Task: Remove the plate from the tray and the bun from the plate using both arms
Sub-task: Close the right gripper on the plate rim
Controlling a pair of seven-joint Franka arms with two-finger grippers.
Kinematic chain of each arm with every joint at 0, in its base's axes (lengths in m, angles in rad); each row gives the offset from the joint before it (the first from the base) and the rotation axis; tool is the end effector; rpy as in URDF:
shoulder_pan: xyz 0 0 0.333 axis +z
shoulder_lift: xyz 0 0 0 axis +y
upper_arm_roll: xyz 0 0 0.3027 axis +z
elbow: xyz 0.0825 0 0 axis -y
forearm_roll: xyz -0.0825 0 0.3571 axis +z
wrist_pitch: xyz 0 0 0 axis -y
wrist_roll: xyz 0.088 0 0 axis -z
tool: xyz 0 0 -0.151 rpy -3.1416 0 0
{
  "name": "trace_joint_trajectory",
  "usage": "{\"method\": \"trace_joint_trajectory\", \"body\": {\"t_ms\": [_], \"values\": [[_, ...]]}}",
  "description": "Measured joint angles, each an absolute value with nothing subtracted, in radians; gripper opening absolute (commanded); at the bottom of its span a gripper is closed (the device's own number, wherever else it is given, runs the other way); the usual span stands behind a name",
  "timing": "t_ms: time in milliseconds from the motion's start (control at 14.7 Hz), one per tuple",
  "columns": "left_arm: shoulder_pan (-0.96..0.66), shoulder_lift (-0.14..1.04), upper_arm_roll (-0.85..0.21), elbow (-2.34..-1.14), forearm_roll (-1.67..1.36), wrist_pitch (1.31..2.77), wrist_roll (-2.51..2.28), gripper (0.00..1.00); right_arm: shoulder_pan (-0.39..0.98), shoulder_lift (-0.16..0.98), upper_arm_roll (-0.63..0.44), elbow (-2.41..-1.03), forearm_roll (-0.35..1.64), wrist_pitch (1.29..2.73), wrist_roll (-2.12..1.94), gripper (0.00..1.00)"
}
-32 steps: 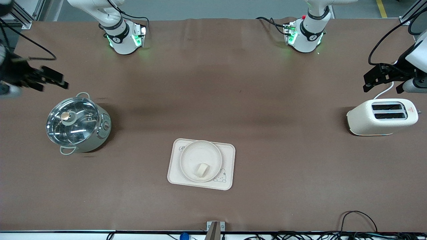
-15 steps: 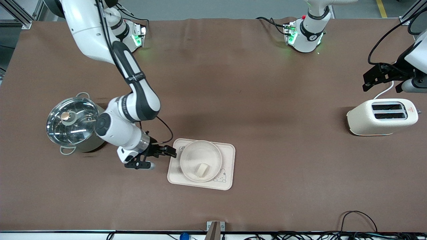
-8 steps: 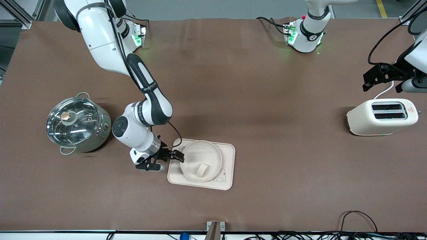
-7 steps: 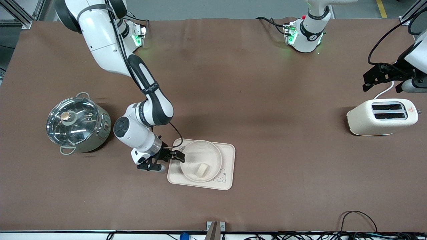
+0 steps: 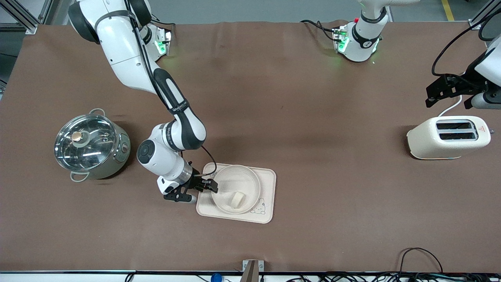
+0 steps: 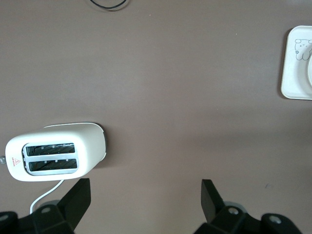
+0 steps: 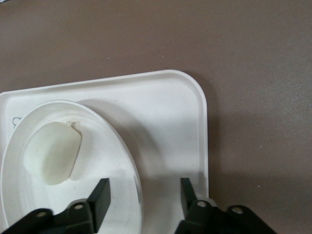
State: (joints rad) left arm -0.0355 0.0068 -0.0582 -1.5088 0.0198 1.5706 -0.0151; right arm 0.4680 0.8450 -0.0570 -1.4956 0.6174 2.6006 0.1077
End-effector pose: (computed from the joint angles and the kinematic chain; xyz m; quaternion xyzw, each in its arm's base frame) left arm 0.5307 -0.0468 0.5913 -0.9988 0.0390 -0.0280 0.0082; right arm 0.6563 0.2945 0.1606 -0.9739 0.0799 -0.0794 0.1970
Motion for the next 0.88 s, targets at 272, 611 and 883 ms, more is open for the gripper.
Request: {"method": "trace_joint_trajectory", "body": {"t_ms": [272, 611, 883], "values": [[-0.035, 0.007, -0.058, -1.509, 0.020, 1.571, -0.015, 1.00, 0.468, 0.852, -0.056, -1.493, 0.622, 2.601, 0.108, 0.28], [-0.035, 0.007, -0.058, -1.509, 0.020, 1.571, -0.015, 1.00, 0.470, 0.864, -0.046, -1.487, 0.623, 2.618, 0.108, 0.01], [-0.035, 0.007, -0.058, -1.509, 0.020, 1.571, -0.015, 1.00, 0.471, 0.871, -0.040, -1.482, 0.633, 2.636, 0.108, 0.00]]}}
